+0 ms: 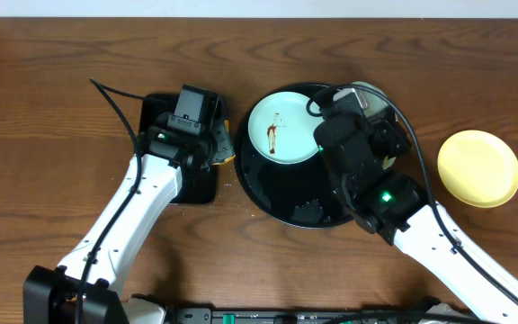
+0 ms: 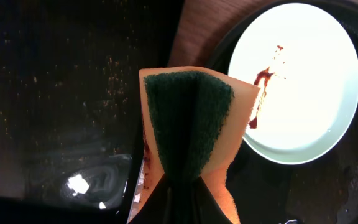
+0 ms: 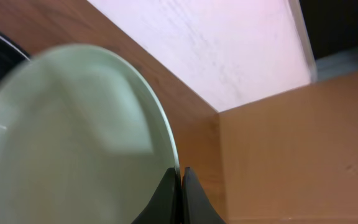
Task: Clean dirty plates on tray and stack at the side
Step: 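Carry the light-blue plate right and stack it on the yellow plate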
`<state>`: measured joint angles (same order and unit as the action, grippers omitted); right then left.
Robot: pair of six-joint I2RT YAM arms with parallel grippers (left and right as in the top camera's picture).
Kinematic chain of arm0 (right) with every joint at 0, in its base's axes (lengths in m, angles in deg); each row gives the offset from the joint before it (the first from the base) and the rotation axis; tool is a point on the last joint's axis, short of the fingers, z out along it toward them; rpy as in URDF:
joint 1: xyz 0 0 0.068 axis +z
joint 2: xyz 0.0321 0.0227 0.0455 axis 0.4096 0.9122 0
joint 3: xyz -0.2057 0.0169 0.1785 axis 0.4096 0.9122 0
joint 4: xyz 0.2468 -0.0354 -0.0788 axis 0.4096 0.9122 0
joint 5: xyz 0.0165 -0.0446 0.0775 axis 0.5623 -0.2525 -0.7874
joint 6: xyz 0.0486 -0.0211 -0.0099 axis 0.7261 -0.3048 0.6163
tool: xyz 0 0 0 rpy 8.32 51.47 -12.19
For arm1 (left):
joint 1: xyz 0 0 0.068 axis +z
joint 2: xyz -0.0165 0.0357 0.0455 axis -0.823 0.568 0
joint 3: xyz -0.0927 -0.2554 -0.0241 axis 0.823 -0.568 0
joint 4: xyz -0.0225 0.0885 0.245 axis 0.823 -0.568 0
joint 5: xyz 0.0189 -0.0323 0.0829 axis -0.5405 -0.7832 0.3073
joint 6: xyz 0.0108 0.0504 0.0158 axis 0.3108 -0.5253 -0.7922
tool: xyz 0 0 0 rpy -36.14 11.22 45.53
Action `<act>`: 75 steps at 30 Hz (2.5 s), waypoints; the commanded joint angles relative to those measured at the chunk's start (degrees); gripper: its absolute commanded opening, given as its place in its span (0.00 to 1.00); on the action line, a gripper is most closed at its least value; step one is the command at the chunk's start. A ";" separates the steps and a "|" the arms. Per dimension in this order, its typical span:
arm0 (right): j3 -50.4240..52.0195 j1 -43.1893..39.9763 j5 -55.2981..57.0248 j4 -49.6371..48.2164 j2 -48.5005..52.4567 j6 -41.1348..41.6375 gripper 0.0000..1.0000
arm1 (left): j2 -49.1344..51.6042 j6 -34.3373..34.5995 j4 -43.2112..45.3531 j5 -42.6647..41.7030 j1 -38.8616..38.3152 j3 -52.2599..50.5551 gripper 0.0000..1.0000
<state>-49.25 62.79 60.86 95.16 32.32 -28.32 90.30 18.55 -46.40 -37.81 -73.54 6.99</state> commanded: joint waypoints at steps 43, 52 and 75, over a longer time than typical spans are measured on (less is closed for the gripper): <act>-0.11 -60.17 -30.51 12.55 8.04 36.52 0.01 | -0.96 0.50 -0.59 -1.29 0.24 -0.11 0.08; -0.11 -62.16 -36.22 9.35 15.21 36.72 0.04 | -0.96 0.50 -0.61 -1.29 0.24 -0.11 0.08; -13.14 -32.46 -72.54 19.93 10.95 21.64 0.40 | -2.21 -2.12 -9.25 3.32 5.88 -0.11 0.08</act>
<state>-56.20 24.76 -18.99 112.75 43.62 -3.63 90.06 17.79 -54.99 -35.89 -69.72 6.99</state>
